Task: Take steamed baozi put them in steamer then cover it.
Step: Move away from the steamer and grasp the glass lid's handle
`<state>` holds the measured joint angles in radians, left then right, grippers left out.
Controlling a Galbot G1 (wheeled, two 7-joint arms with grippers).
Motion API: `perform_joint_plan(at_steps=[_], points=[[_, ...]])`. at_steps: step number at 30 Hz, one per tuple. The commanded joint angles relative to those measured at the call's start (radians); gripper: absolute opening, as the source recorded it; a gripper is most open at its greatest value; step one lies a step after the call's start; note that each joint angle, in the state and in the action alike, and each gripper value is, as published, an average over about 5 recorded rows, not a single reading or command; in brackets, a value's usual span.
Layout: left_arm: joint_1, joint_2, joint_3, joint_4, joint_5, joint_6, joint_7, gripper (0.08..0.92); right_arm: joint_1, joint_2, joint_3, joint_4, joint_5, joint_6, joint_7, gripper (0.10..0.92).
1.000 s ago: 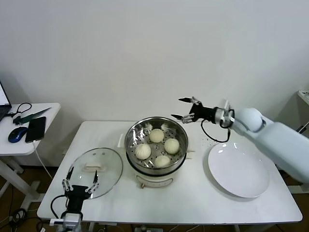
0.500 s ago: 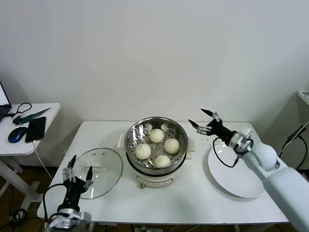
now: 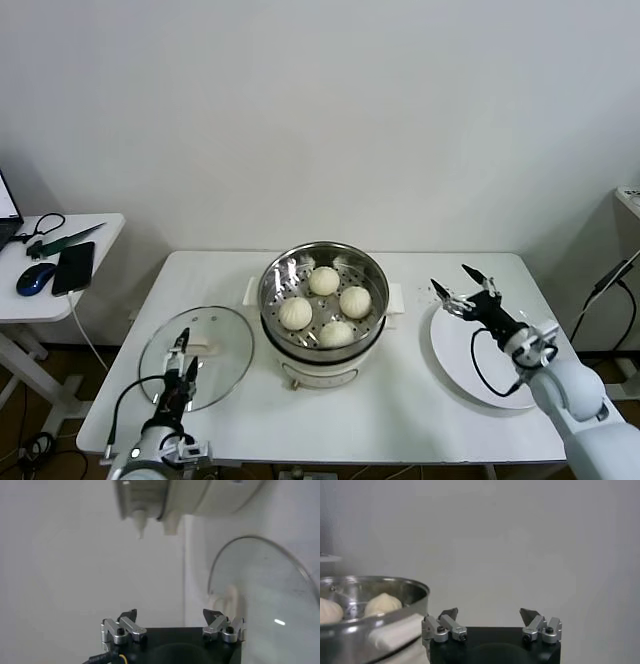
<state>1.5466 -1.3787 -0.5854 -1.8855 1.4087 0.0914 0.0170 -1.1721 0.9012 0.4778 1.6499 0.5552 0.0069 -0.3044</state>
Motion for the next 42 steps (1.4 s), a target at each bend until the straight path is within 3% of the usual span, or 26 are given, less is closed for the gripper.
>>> perform_joint_plan(at_steps=[1,23,35,38,42], points=[[-0.111,0.002,0.056,0.187,0.152,0.09,-0.025,0.823,-0.122,0.05,0.106,0.01,-0.047,0.012,0.011,0.823],[-0.305,0.009,0.053,0.412,0.08,0.1,-0.139,0.823,-0.164,0.074,0.125,-0.016,-0.091,0.05,-0.026,0.823],[-0.339,0.004,0.05,0.456,0.046,0.08,-0.169,0.823,-0.151,0.103,0.114,-0.037,-0.14,0.065,-0.037,0.823],[-0.336,0.007,0.047,0.452,0.039,0.063,-0.169,0.787,-0.146,0.111,0.107,-0.043,-0.154,0.068,-0.041,0.823],[-0.331,0.011,0.043,0.455,0.027,0.052,-0.171,0.679,-0.138,0.116,0.101,-0.052,-0.171,0.074,-0.049,0.823]])
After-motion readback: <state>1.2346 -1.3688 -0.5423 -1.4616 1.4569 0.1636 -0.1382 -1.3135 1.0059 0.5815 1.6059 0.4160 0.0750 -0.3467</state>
